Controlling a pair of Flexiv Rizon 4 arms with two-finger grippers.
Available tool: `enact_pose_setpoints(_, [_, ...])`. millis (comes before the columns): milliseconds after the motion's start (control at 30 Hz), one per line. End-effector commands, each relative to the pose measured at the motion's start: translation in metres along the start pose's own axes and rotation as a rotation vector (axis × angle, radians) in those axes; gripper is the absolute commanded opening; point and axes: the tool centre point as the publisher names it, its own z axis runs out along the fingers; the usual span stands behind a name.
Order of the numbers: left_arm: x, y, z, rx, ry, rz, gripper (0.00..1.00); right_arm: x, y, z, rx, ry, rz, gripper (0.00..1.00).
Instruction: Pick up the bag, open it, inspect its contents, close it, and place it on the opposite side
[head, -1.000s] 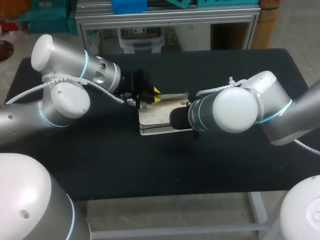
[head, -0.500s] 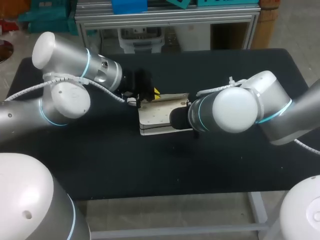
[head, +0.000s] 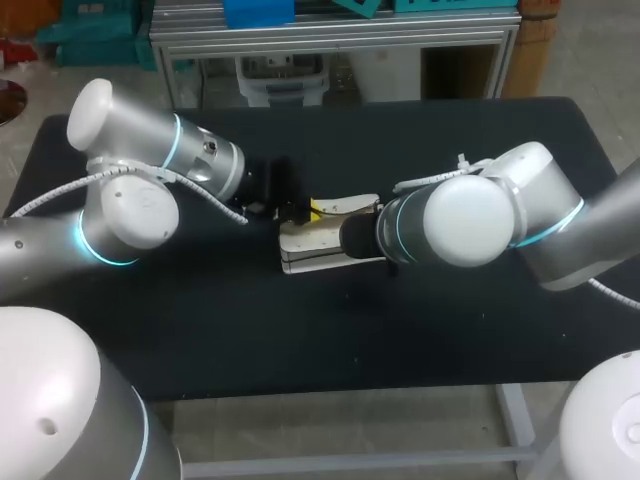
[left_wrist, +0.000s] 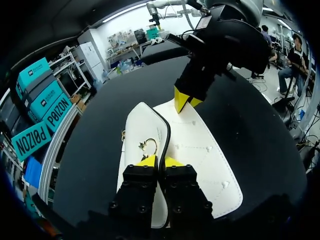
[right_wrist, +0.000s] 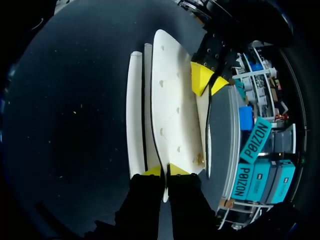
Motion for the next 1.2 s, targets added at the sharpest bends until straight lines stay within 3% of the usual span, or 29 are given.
enact_pose_setpoints(33, [0.004, 0.015, 0.012, 0.017, -0.003, -0.014, 0.01, 0.004, 0.001, 0.004, -0.002, -0.013, 0.002, 0.0])
enact_pose_setpoints(200, [0.008, 0.017, 0.012, 0.018, 0.008, -0.018, 0.01, 0.004, 0.001, 0.003, 0.002, -0.011, 0.002, 0.0])
enact_pose_setpoints(233, [0.008, 0.016, 0.01, 0.017, 0.006, -0.012, 0.04, 0.004, 0.001, 0.003, 0.002, -0.011, 0.002, 0.0])
enact_pose_setpoints(333, [0.007, 0.012, 0.002, 0.02, -0.002, 0.008, 0.29, 0.004, 0.001, 0.002, 0.004, -0.012, 0.003, 0.0])
enact_pose_setpoints(367, [0.006, 0.009, -0.001, 0.023, -0.011, 0.02, 0.3, 0.004, 0.001, 0.002, 0.004, -0.012, 0.003, 0.0])
enact_pose_setpoints(600, [-0.002, -0.001, -0.011, 0.028, -0.038, 0.058, 0.28, 0.004, 0.002, 0.002, 0.004, -0.013, 0.005, 0.0])
enact_pose_setpoints(900, [-0.002, -0.009, -0.018, 0.057, -0.009, 0.082, 0.34, 0.004, 0.001, 0.001, 0.008, -0.015, 0.009, 0.0])
enact_pose_setpoints(1200, [-0.013, -0.016, -0.03, 0.194, 0.057, 0.047, 0.29, 0.003, 0.001, 0.001, 0.005, -0.014, 0.006, 0.0])
